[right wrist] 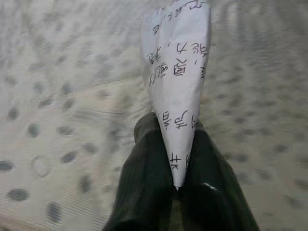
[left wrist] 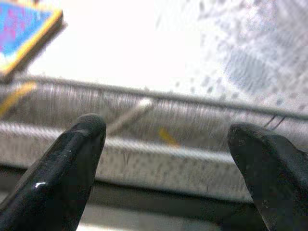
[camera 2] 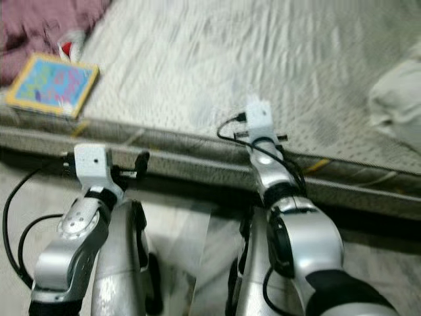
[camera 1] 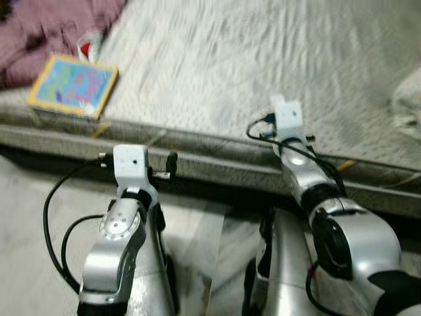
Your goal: Clean up the room
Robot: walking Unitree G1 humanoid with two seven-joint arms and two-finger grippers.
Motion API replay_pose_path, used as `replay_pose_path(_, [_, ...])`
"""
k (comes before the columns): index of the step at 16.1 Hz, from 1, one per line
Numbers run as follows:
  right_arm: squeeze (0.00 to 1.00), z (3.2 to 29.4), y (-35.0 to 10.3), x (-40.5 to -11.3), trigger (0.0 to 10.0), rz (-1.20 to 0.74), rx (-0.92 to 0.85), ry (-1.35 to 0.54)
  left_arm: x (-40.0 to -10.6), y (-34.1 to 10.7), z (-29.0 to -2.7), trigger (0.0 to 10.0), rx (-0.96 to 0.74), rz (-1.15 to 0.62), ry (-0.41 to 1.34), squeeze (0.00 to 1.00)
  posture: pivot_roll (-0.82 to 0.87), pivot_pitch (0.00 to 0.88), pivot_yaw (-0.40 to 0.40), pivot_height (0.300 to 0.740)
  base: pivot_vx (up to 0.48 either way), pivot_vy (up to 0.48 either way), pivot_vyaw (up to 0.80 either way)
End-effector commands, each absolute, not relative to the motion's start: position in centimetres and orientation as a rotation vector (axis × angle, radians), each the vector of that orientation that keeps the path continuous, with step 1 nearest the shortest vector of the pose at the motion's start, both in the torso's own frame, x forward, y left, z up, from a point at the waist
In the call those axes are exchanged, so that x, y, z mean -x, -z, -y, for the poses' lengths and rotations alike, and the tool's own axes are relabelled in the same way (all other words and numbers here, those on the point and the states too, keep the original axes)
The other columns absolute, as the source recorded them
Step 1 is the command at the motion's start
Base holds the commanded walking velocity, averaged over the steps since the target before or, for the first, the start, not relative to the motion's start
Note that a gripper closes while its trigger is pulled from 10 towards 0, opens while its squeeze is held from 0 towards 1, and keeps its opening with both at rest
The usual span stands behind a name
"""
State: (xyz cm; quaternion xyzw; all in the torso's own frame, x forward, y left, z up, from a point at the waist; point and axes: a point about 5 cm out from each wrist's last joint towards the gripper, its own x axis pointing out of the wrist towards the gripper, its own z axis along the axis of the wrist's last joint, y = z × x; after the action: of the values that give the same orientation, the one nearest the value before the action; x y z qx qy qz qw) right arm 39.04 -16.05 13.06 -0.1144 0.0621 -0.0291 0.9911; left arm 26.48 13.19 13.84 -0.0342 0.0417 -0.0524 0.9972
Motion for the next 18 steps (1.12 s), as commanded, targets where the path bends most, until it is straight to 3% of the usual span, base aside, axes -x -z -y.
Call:
replay_pose_path(1, [0.00, 16.1, -13.2, -39.0, 0.0, -0.101, 0.197, 0.052, -26.9, -13.3, -13.7, 10.0, 0.062, -0.093, 0.102, 0.00, 0.10, 0.000, 0.030, 0.501, 0.000, 0.000, 0.00])
replay_pose_path(8, [0.00, 17.1, -11.2, -36.2, 0.0, 0.047, 0.067, 0.002, -30.4, -13.0, -13.6, 10.0, 0.044, -0.032, 0.145, 0.00, 0.00, 0.000, 0.073, 0.501, 0.000, 0.000, 0.00])
replay_pose_path(15, [0.00, 16.5, -12.1, -31.0, 0.0, 0.196, 0.034, -0.047, -32.2, -12.8, -13.4, 10.0, 0.054, 0.024, 0.148, 0.00, -0.07, 0.000, 0.086, 0.501, 0.000, 0.000, 0.00])
replay_pose_path(16, [0.00, 16.2, -12.3, -30.7, 4.2, 0.195, 0.034, -0.059, -32.2, -12.8, -13.4, 10.0, 0.058, 0.031, 0.147, 0.00, -0.07, 0.000, 0.081, 0.501, 0.000, 0.000, 0.00])
replay_pose_path(17, [0.00, 16.1, -12.4, -30.6, 4.2, 0.195, 0.041, -0.065, -32.3, -12.9, -13.3, 10.0, 0.060, 0.035, 0.145, 0.00, -0.07, 0.000, 0.081, 0.501, 0.000, 0.000, 0.00])
replay_pose_path(18, [0.00, 15.2, -13.1, -30.6, 10.0, 0.216, 0.015, -0.102, -32.4, -13.1, -13.3, 10.0, 0.066, 0.046, 0.141, 0.00, -0.06, 0.000, 0.077, 0.501, 0.000, 0.000, 0.00])
